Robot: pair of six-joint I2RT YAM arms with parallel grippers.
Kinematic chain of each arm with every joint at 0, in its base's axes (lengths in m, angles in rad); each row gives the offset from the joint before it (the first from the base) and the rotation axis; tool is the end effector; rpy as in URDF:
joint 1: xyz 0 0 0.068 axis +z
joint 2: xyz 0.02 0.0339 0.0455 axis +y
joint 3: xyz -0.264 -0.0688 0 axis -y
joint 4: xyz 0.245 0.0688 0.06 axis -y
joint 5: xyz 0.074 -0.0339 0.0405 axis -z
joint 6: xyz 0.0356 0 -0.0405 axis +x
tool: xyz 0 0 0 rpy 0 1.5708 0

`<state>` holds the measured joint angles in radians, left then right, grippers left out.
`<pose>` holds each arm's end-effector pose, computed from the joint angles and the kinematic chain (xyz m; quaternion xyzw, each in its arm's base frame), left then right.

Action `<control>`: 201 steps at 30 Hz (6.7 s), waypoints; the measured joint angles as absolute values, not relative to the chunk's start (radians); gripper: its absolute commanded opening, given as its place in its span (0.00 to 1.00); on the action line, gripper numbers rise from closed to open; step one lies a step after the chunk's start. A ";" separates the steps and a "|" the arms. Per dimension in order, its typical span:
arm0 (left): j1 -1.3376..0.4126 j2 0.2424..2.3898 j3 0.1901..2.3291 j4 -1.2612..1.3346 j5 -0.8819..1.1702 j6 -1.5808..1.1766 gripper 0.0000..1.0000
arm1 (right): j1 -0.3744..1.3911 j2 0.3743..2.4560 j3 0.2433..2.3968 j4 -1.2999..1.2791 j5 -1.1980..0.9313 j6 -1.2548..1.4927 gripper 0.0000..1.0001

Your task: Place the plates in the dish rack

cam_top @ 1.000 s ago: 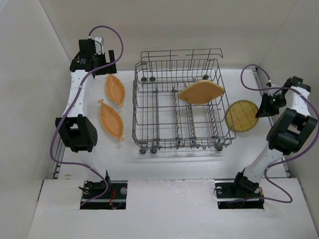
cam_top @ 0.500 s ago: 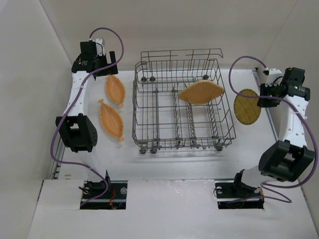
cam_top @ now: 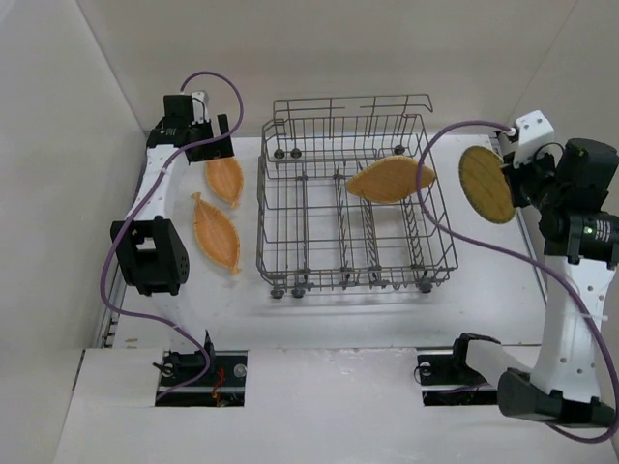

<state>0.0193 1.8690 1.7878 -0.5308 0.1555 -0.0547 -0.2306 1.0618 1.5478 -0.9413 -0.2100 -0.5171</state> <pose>0.4360 0.0029 0.3431 0.0031 0.8853 -0.0770 0.4586 0.1747 -0.0334 0.4637 -0.1754 0.8272 -0.1094 0.5225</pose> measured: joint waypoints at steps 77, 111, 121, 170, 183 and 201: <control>0.192 1.668 1.449 -0.393 0.178 -0.126 1.00 | 0.368 1.064 1.211 -0.566 -0.333 -1.045 0.99; 0.229 2.393 2.110 -0.451 0.492 -0.292 0.73 | 0.372 1.347 1.670 -0.558 0.016 -0.809 0.98; 0.231 2.406 2.110 -0.484 0.494 -0.298 0.62 | 0.342 1.404 1.747 -0.576 0.029 -0.812 0.98; 0.165 1.794 1.994 -0.430 0.096 0.086 0.04 | 0.301 1.253 1.451 -0.412 0.167 -0.735 1.00; -0.514 1.434 1.580 -0.250 -0.008 0.815 0.05 | 0.131 1.144 1.390 -0.396 0.179 -0.523 1.00; -0.636 1.437 1.394 -0.277 0.010 0.986 0.04 | 0.118 1.087 1.325 -0.392 0.165 -0.489 1.00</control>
